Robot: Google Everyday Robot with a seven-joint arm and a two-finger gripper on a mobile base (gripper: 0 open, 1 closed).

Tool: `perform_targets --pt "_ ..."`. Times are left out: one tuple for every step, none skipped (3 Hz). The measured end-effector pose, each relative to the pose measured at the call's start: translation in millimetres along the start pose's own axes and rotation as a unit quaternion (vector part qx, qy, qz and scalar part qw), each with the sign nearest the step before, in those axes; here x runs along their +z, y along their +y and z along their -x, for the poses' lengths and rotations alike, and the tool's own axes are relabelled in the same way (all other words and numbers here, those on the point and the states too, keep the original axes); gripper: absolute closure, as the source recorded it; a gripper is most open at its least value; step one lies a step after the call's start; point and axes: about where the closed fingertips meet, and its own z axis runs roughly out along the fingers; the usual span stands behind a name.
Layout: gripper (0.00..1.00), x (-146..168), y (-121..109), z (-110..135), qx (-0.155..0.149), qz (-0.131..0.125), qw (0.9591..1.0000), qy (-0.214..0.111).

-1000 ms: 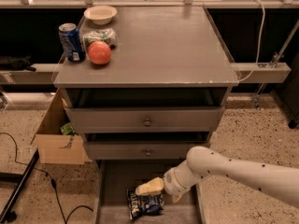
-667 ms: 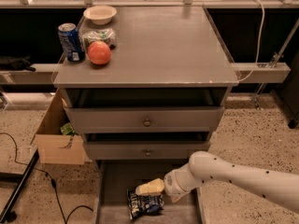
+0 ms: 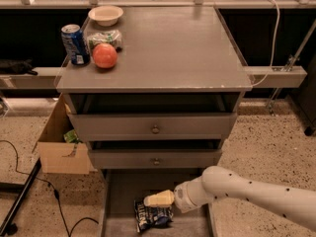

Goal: Pick blue chip bag from bottom drawer and place on counter

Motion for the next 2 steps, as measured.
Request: perform_targets --pt "0.00 2.0 0.8 1.8 -0.018 -0.048 0.9987 -0.001" --pt "0.00 -8.8 -14.0 1.8 -0.064 -0.135 0.9886 -0.014"
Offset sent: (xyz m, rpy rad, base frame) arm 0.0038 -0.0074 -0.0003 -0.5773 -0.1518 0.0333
